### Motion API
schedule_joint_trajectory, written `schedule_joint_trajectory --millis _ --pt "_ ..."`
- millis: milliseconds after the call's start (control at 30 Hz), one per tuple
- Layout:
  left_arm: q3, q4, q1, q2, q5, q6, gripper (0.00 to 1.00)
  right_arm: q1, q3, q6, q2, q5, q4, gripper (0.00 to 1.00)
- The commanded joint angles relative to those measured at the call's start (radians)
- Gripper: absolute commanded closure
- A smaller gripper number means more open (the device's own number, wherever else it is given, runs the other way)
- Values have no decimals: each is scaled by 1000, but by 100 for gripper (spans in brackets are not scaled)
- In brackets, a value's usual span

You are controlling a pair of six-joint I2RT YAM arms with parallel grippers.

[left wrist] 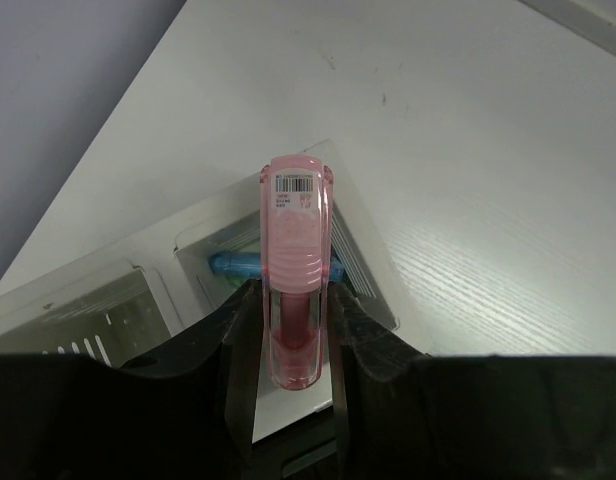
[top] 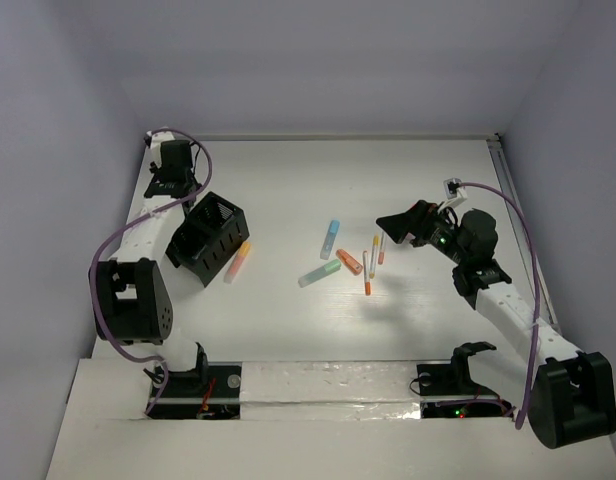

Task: Sort the stationery into containers
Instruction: Place the stationery in the storage box, then pick up the stationery from the center of the board.

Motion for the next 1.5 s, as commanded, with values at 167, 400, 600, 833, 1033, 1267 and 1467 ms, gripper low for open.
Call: schedule_joint_trajectory --millis 167,400,600,833,1033,1267,1467 --pt "25 -27 7 27 -55 20 92 10 52 -28 -17 28 -2 0" --pt "20 -21 -2 8 -76 21 69 10 52 -26 -17 28 1 0" --pt "14 -7 -72 -48 -137 41 58 10 54 -25 -12 15 4 0" --pt "-11 46 -256 -171 -125 55 60 19 49 -26 -22 31 6 0" --pt "20 -9 -528 -162 -4 -70 60 19 63 -49 -31 120 -62 0" --pt "-208 184 -808 -154 66 -280 61 19 69 -54 -66 322 -160 0" --pt "-259 319 -985 -22 109 -402 61 19 77 -59 -49 339 -177 0"
